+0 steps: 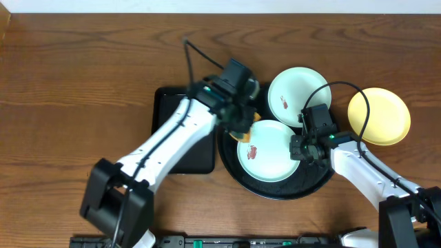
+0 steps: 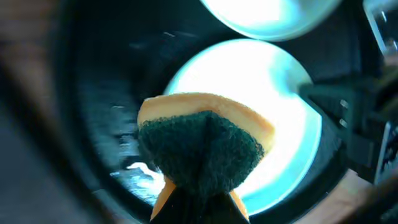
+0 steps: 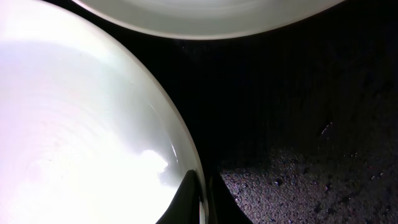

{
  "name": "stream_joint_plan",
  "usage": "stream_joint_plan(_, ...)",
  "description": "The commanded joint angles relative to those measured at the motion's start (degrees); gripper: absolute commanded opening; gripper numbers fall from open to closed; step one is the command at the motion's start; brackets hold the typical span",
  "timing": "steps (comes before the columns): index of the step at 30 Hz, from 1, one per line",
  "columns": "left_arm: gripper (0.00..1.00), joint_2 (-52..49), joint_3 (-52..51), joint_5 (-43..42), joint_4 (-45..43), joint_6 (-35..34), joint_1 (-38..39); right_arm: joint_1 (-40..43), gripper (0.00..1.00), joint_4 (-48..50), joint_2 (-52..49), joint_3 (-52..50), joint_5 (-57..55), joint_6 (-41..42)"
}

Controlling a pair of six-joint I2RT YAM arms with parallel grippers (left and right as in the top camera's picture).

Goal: Clean dirty plates on tray and stack at the side
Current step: 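Carry the sponge with the left gripper onto the lower green plate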

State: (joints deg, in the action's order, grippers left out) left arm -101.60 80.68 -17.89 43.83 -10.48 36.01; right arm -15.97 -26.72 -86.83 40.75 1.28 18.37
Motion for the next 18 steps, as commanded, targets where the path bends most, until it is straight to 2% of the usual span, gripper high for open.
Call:
stream_joint_plan(1,0.08,-2.75,-1.09,-1.99,-0.55,-0.55,2.32,0.13,0.03,0.17,-0.28,-0.26,-1.01,-0.46)
stream_joint_plan(4,0.08,-4.83,-1.09,-1.29,-1.33,-0.74,4.17,0.13,0.03,0.17,-0.28,-0.26,-0.98,-0.46)
stream_joint_plan(8,0.07,-6.80,-1.14,5.25,-0.83,-0.81,5.33,0.13,0.03,0.15,-0.28,-0.26,-0.98,-0.46)
stream_joint_plan(18,0.08,-11.47,-1.79,5.53,-3.15,-2.03,5.33,0.13,0.03,0.13,-0.28,-0.26,-0.96,-0.46)
